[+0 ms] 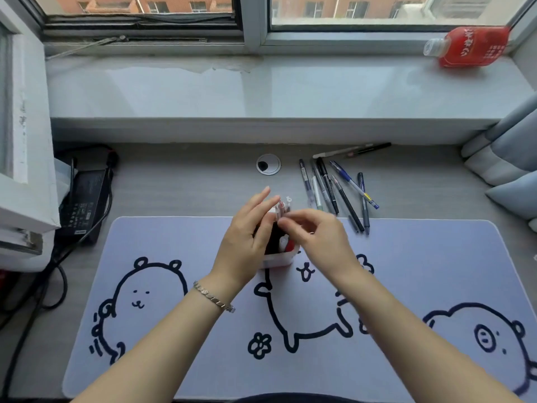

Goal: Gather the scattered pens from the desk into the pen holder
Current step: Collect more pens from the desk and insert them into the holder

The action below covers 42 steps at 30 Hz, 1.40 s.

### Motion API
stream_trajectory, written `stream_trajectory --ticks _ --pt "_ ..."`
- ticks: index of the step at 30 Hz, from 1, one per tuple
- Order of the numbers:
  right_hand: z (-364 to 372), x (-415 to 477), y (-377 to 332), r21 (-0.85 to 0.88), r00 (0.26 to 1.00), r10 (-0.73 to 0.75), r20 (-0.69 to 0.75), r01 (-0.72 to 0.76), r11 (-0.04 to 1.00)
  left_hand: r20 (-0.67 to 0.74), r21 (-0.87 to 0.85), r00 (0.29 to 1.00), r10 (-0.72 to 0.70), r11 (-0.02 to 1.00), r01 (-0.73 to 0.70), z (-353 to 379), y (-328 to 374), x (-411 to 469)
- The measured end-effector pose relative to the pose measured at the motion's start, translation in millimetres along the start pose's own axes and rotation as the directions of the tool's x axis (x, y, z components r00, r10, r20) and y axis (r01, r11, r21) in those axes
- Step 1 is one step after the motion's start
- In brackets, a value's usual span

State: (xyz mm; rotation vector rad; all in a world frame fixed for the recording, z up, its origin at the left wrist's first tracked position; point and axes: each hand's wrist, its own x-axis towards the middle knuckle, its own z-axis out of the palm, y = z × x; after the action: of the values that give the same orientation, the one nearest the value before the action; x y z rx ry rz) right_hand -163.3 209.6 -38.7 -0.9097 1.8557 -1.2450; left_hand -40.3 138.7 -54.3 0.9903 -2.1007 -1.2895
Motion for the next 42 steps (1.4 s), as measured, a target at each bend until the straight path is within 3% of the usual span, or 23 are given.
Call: stream_trajectory --ticks 2,5,8,13,15,20,24,30,35,37,40,42 --pt "-11.5 10.1 -1.1 0.000 0.997 0.012 -0.078 -0.012 1.000 -0.004 -0.027 0.999 -0.037 0.999 0.037 -2.2 0.3 0.4" --pt "-31.1 36.3 15.4 -0.246 0.964 0.055 -0.260 -0.122 0.962 0.000 -0.041 0.999 -0.051 0.998 0.051 -4.0 -1.5 -2.1" --pt "-29.6 71.8 38.6 -0.550 0.959 0.219 -0.178 -0.281 0.786 -0.007 -0.058 0.998 -0.061 0.996 0.061 -2.3 -0.4 -2.9" --pt "1.9 104.9 49.5 -0.775 0.954 0.254 -0.159 -0.280 0.566 -0.004 -0.060 0.998 -0.062 0.996 0.062 -3.3 2.5 -2.9" --pt "8.0 110.8 53.1 -0.764 0.950 0.275 -0.149 -0.287 0.578 0.006 -0.058 0.998 -0.063 0.996 0.063 -4.0 2.6 -2.7" --pt "-9.9 89.3 44.4 -0.413 0.968 0.247 0.042 -0.209 0.887 0.022 -0.065 0.997 -0.071 0.995 0.073 -5.1 1.3 -2.0" --pt "-57.9 38.8 12.1 -0.248 0.984 0.120 0.128 -0.085 0.965 0.016 -0.085 0.997 -0.073 0.994 0.075 -4.6 -1.4 -1.5" --pt "-126.1 -11.9 -64.2 -0.480 0.971 -0.021 0.237 0.136 0.867 -0.008 -0.122 0.998 -0.065 0.991 0.064 -2.0 -2.9 -1.7" --pt "-92.0 -12.5 -69.9 -0.663 0.935 -0.087 0.345 0.308 0.682 0.006 -0.156 0.998 -0.068 0.985 0.068 -2.4 -0.2 -2.0" --pt "-60.5 -7.2 -57.3 -0.694 0.934 -0.167 0.317 0.348 0.631 0.015 -0.166 0.997 -0.071 0.983 0.072 -2.2 0.2 -1.7" --pt "-18.4 -0.8 -32.2 -0.659 0.928 -0.278 0.248 0.372 0.654 0.024 -0.203 0.997 -0.079 0.976 0.082 -2.7 1.0 -2.7" --pt "-3.4 2.2 -16.7 -0.636 0.937 -0.265 0.228 0.349 0.688 0.040 -0.228 0.996 -0.082 0.970 0.089 -3.8 2.5 -3.7"
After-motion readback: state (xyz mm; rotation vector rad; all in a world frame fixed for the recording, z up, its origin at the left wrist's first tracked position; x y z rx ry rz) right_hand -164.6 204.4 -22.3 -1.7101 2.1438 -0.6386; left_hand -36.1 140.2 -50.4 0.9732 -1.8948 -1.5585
